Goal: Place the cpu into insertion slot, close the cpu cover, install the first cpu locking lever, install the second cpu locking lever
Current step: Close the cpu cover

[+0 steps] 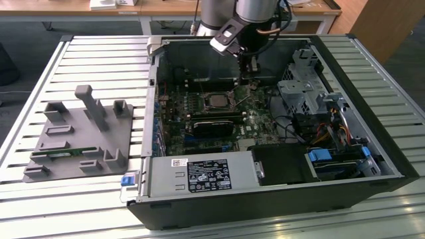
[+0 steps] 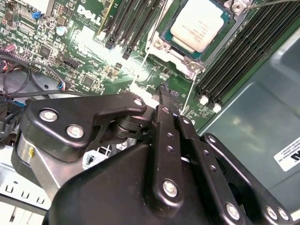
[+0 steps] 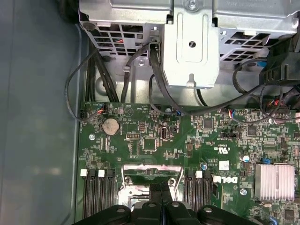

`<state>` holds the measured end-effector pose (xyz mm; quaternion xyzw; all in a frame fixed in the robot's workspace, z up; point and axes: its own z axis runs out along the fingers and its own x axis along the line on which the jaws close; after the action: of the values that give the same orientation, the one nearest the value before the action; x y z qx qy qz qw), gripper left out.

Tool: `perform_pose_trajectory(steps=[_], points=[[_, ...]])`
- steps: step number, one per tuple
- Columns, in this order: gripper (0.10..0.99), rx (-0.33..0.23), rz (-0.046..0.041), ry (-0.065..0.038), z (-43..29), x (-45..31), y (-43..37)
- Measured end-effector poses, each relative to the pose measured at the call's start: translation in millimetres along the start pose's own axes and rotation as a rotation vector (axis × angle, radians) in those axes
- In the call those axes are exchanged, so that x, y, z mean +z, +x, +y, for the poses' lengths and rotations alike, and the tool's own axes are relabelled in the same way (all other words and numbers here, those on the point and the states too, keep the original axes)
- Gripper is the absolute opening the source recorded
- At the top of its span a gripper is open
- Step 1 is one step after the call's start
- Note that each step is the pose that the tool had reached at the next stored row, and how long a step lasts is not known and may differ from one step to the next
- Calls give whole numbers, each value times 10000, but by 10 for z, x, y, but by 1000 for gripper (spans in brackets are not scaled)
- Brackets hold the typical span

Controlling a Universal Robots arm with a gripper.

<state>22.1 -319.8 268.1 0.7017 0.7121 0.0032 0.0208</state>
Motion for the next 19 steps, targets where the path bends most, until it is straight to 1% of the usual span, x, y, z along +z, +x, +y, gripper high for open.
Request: perform_pose_trajectory(steps=[12, 19], points=[[106, 1, 0, 0, 65, 9, -1], [106, -1, 0, 1, 123, 20, -1]])
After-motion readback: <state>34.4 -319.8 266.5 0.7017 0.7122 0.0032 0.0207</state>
